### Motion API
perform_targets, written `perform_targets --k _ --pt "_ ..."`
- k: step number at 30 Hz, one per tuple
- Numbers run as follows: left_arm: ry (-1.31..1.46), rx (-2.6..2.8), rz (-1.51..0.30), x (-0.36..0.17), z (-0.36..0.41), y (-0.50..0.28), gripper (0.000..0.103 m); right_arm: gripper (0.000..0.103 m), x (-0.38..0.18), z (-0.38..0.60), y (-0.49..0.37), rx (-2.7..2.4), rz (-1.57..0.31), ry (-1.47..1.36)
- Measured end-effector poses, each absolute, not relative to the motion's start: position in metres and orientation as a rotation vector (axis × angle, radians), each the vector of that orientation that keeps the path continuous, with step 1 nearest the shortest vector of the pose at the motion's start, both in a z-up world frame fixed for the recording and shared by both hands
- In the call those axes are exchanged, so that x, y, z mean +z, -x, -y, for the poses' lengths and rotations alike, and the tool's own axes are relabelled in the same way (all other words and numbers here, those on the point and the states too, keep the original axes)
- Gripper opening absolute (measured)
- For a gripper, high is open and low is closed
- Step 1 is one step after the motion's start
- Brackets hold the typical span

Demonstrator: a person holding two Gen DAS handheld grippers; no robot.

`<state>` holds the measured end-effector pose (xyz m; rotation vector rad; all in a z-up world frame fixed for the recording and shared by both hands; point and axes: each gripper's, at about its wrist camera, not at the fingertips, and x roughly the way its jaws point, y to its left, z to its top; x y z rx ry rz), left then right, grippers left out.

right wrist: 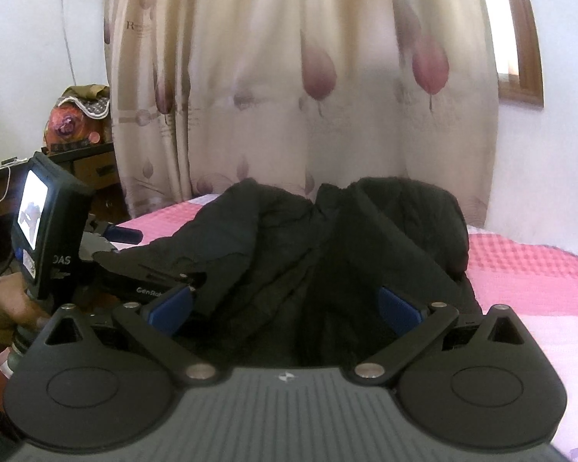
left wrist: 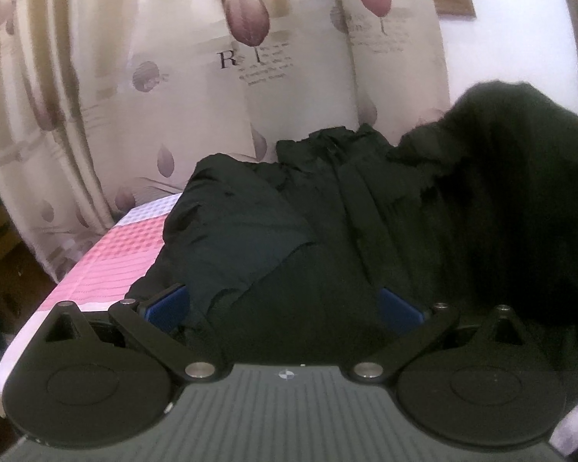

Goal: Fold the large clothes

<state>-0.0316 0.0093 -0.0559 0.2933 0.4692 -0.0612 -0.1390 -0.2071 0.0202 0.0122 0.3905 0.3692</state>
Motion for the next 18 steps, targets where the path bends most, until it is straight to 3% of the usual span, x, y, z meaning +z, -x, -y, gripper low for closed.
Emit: perform_targets --k 18 --pt "-0.572 -0.235 -0.388 -0.092 -0.004 0.057 0.103 0.103 0.021 0.211 0.126 0.37 -0.449 -0.059"
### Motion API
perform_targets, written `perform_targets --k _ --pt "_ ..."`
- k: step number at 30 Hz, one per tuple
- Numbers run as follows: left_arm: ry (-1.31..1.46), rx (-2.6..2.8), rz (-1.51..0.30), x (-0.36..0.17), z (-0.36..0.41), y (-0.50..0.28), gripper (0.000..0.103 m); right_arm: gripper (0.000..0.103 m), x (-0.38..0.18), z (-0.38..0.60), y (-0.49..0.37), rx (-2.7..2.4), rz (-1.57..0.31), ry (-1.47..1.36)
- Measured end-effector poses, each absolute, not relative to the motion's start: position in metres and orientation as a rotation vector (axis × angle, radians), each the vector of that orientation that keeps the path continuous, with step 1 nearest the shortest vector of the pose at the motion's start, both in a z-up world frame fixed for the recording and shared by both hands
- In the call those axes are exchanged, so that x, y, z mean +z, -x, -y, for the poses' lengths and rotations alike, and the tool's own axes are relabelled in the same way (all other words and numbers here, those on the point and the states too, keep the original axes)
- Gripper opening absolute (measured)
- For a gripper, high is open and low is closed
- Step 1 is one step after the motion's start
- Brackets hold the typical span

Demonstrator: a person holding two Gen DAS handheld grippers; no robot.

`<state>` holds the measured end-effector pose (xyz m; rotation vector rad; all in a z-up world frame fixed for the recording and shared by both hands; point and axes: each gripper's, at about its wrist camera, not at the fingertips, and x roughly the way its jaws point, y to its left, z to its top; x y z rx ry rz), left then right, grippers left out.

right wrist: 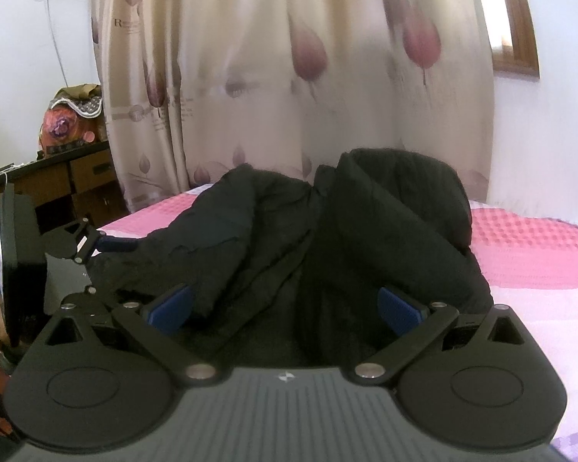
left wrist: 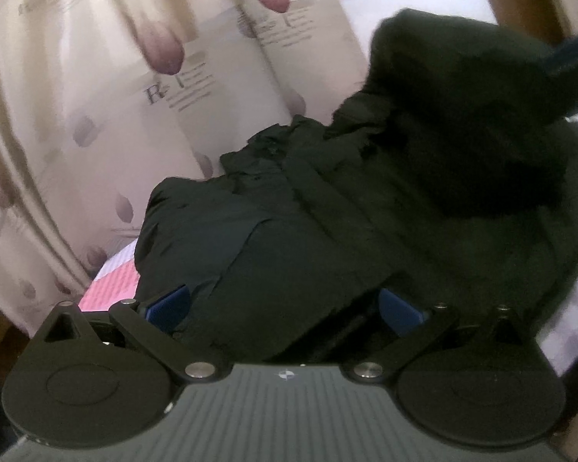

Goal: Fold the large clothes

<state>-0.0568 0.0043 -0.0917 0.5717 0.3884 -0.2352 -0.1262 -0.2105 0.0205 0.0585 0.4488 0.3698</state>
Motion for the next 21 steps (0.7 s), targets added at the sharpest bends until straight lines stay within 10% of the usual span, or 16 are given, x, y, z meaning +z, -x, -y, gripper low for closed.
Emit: perform_targets --k 7,10,13,21 --pt "-0.677 -0.302 -0.396 -0.103 0.006 0.053 0.1 0.103 0.02 0.211 0.123 0.373 -0.466 -0.067" --pt "-0.678 -0.292 -0.411 -0.105 0.008 0.042 0.082 0.103 0.02 0.21 0.122 0.372 -0.469 -0.069" --pt "-0.636 -0.259 -0.463 -0.105 0.005 0.029 0.022 0.103 0.02 0.21 0.121 0.371 -0.476 -0.071" --pt "-0.409 -0.089 -0.402 -0.051 -0.036 0.015 0.014 0.103 0.018 0.214 0.12 0.368 -0.486 -0.075"
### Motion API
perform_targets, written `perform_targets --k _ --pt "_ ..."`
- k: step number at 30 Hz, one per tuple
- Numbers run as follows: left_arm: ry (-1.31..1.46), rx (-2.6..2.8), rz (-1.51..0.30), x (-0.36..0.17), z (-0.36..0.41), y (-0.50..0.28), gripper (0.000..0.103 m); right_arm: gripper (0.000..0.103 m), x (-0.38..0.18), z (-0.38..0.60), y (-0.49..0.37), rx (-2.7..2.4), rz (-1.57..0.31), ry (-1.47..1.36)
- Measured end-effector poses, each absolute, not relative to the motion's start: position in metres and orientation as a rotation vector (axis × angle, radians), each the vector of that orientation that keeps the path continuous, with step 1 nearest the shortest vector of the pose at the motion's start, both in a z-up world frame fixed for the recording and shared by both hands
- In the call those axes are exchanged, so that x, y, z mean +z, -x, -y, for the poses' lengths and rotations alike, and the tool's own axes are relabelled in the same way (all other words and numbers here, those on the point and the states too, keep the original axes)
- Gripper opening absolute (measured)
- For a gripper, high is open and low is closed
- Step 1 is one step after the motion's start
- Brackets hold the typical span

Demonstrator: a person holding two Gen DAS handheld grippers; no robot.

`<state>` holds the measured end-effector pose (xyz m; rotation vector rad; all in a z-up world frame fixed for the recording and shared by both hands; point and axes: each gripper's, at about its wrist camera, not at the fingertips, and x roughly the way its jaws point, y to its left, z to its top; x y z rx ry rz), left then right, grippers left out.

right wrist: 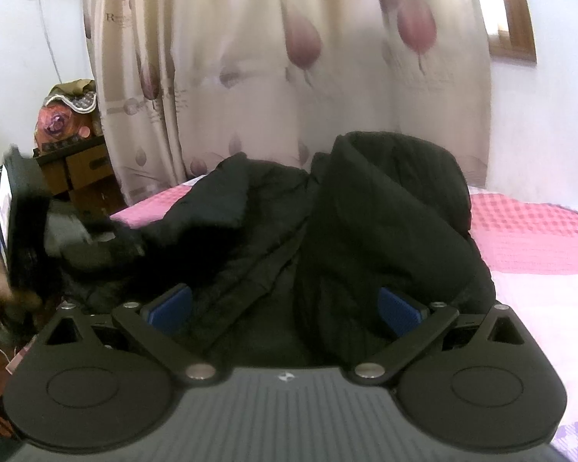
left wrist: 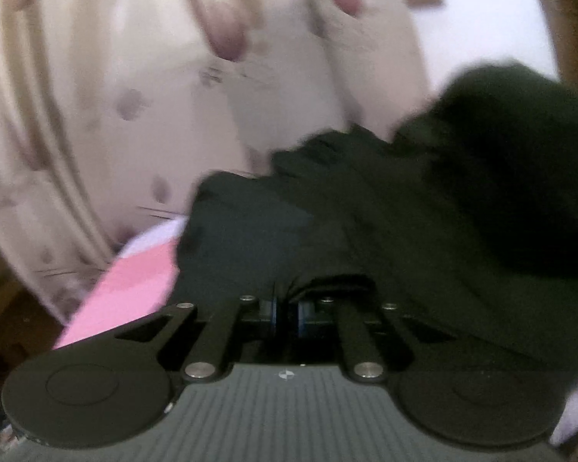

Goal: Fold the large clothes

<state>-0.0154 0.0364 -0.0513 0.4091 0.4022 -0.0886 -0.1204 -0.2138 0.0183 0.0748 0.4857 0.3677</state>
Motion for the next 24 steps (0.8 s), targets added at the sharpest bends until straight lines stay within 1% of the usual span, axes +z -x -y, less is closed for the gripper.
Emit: perform_targets --k 4,9,19,24 --pt "-0.361 -0.004 -0.416 -0.028 -0.059 -0.003 0.014 0.103 0.017 0.211 0.117 0.376 -0.497 -0.081" --pt "-0.306 0.07 -0.437 -0.014 -0.088 -0.021 0.014 0.103 0.019 0.206 0.117 0.39 -0.488 -0.052" --pt "-0.246 0.205 -0.446 -0.001 -0.134 -0.036 0.014 0.103 0.019 0.2 0.118 0.396 -0.49 -0.029" --pt "-0.212 0.33 -0.439 0.005 -0.171 -0.048 0.014 0.103 0.02 0.195 0.119 0.397 -0.492 -0.019"
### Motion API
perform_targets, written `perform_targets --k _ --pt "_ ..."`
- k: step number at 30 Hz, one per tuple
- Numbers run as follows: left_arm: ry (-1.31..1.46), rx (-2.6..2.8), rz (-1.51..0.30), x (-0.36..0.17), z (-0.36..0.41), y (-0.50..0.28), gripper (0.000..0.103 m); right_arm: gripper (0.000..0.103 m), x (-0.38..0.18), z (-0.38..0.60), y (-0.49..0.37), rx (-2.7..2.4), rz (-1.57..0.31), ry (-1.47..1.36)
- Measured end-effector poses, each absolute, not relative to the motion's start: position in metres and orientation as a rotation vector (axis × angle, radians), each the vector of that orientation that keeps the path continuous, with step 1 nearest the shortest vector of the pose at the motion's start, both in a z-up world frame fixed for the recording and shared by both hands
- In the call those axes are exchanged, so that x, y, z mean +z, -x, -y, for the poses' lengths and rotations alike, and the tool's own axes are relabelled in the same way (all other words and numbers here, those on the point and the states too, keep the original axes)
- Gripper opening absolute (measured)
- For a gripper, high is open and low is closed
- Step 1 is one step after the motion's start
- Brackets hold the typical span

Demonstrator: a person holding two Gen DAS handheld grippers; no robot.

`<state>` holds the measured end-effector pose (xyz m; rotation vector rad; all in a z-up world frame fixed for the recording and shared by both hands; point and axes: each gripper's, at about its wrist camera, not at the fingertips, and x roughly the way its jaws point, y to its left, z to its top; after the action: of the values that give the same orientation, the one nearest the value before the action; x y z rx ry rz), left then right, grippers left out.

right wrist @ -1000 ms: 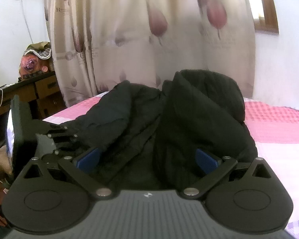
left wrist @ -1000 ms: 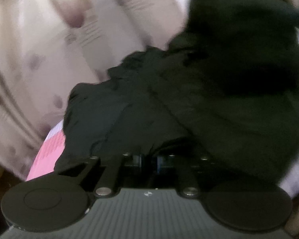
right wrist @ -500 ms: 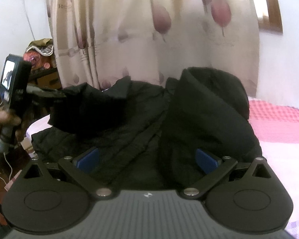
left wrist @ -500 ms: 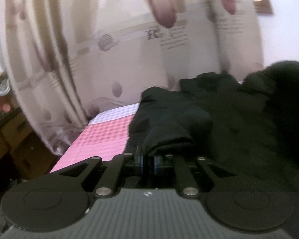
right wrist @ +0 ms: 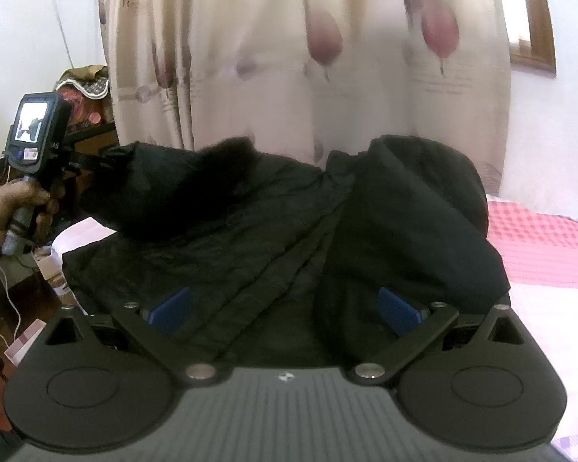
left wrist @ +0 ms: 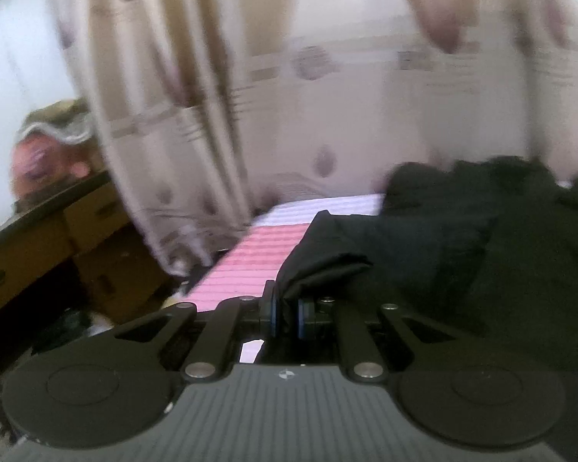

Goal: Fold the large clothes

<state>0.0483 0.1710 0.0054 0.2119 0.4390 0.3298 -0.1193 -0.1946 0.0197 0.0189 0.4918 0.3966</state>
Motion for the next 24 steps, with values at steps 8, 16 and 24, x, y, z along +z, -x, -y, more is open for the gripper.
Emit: perform_targets --k 8,16,24 --pt "-0.076 0.63 -0.445 0.013 -0.271 -0.066 0.014 0.103 0.02 0.192 0.117 0.396 -0.502 -0.005" --pt "-0.069 0.783 -0.502 -0.006 -0.334 -0.084 0.024 0.103 0.021 0.188 0.113 0.39 -0.505 0.017" --pt "-0.112 0.803 -0.385 -0.02 -0.329 -0.078 0.103 0.103 0.029 0.201 0.122 0.308 -0.418 0.051"
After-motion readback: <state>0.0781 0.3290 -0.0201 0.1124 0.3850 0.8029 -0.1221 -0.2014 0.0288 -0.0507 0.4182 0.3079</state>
